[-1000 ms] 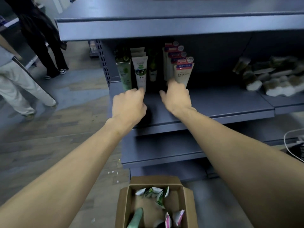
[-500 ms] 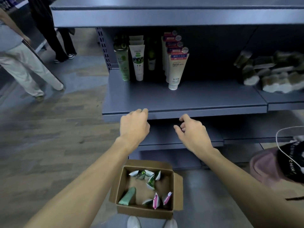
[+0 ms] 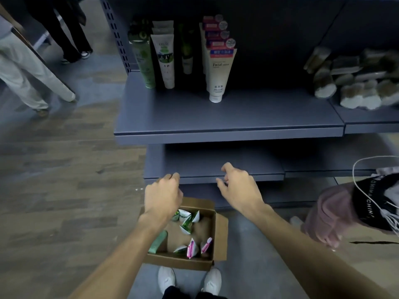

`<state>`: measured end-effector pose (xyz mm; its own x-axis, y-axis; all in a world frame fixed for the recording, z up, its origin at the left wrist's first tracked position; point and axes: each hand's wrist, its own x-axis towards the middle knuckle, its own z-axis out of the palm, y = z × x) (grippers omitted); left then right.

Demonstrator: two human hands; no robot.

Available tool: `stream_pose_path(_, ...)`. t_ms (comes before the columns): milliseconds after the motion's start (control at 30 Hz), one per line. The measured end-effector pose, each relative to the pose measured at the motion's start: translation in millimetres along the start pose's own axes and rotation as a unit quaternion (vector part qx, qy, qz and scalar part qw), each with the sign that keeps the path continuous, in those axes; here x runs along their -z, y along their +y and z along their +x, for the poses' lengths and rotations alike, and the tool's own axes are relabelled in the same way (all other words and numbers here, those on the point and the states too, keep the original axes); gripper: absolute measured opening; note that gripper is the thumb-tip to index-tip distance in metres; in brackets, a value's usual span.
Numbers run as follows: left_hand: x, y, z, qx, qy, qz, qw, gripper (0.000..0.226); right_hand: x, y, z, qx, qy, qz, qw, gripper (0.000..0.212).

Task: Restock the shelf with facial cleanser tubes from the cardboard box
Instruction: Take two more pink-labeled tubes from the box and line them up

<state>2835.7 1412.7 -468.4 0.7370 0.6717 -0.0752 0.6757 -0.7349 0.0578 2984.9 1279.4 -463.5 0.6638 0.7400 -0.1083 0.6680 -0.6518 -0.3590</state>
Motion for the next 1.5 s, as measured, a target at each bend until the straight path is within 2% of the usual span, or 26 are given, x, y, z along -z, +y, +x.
stream_pose_path(567,-92,-21,-41,0.029,-0.119,-0.001,0.993,0.023,-113,19,-31,-0.034,-0.152,0.003,0.988,0.025)
stream_pose_path(867,-162,-65,-76,0.078,-0.229,-0.002,0.970,0.022,-175,32,-51,-0.052,-0.211,0.003,0.976,0.025)
stream_pose_path(1100,-203,-79,-92,0.081,-0.245,-0.008,0.966,0.047,-221,41,-68,-0.067,-0.236,0.001,0.969,0.023)
stream_pose_path(1300,-237,-90,-96,0.086,-0.272,-0.022,0.958,0.025,-254,55,-74,-0.070,-0.251,-0.017,0.965,0.023)
stream_pose_path(1500,-268,-113,-99,0.089,-0.244,-0.046,0.965,0.035,-281,64,-75,-0.070,-0.251,-0.034,0.965,0.023)
